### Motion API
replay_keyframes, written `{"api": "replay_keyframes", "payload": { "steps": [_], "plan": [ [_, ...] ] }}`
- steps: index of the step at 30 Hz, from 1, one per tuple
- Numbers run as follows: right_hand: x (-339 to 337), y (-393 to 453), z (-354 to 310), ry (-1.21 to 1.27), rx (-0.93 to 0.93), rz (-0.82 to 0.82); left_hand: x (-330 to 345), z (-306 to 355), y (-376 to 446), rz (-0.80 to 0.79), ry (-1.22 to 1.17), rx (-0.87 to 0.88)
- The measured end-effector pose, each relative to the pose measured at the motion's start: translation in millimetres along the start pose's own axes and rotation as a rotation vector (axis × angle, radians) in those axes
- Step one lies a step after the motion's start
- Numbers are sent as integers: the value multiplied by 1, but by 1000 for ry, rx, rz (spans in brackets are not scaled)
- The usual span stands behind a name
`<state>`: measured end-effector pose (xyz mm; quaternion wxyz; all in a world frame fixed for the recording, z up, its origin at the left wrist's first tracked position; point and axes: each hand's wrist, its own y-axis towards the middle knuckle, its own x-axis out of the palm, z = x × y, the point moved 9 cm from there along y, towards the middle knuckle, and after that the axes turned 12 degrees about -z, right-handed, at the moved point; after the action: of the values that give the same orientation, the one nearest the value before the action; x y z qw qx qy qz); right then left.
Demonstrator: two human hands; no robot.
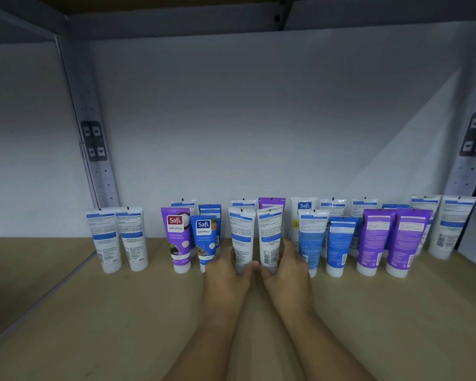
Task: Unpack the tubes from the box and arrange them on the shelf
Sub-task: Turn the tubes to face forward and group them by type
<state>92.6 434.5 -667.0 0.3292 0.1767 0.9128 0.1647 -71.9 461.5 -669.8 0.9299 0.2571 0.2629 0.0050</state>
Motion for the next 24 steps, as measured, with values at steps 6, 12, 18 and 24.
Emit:
{"api": "replay_keyframes", "payload": {
  "steps": [6,12,18,24],
  "plan": [
    [2,3,7,23,3,-15,1,-1,1,-2,85,1],
    [6,1,2,58,-50,-48,3,3,1,-20,134,2],
    [3,4,3,93,-32,-60,6,-3,8,-53,111,-8],
    [7,4,6,60,-43,-95,5,0,5,-42,133,-6]
  ]
}}
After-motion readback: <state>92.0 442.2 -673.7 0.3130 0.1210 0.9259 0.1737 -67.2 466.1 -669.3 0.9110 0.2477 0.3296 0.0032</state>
